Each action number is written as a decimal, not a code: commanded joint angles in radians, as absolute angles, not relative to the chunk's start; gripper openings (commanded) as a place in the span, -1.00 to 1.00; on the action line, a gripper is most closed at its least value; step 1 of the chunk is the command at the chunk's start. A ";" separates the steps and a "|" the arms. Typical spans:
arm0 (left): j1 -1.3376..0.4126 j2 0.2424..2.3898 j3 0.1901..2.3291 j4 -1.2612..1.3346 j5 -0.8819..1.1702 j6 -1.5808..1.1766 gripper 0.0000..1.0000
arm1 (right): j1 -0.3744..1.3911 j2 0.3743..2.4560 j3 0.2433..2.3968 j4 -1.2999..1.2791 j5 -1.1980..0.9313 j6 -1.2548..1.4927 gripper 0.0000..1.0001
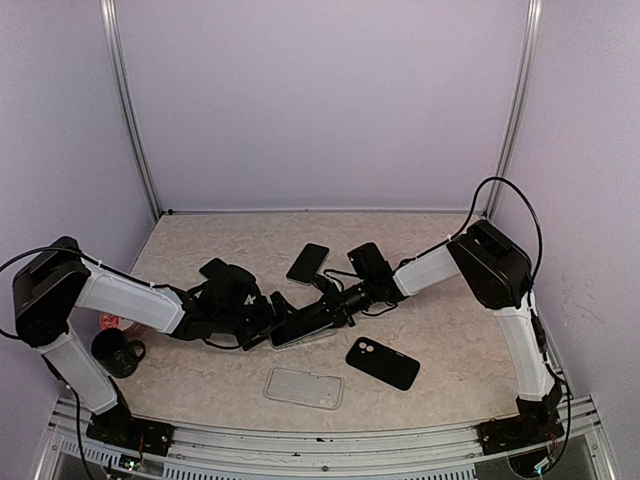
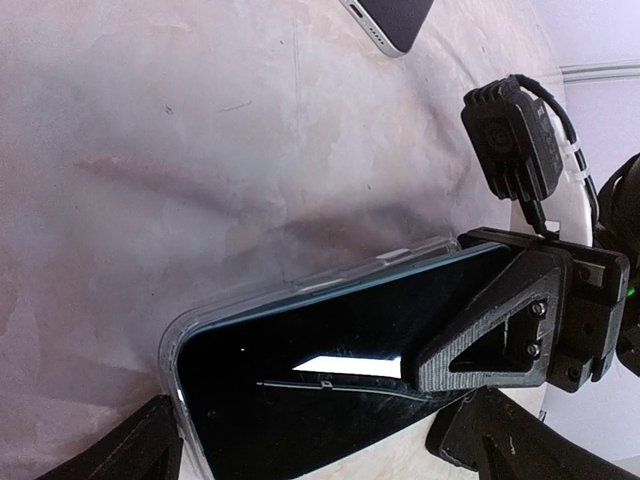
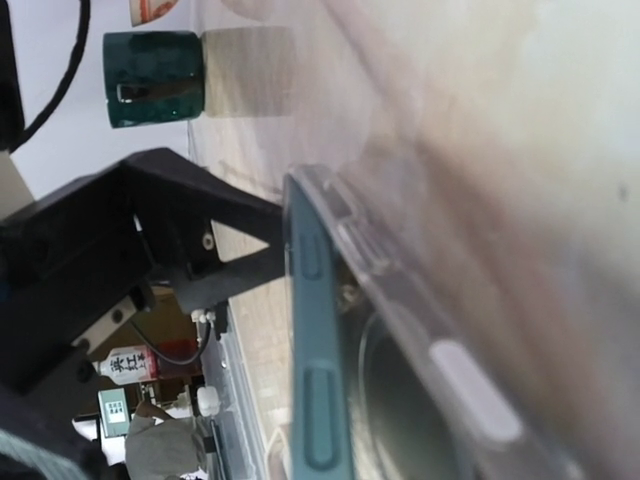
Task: Put the phone into the phone case
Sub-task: Install the phone on the phone case.
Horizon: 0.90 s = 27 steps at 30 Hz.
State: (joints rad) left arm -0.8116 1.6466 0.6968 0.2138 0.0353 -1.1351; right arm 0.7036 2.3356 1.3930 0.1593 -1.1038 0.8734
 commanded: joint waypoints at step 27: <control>-0.794 1.630 0.613 0.370 0.143 -1.102 0.98 | 0.681 2.280 1.141 0.482 -1.079 1.103 -1.00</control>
State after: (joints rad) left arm -0.8024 1.6413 0.6399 0.3279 0.1013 -1.1099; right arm 0.6926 2.2719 1.1770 0.4973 -1.0950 1.0588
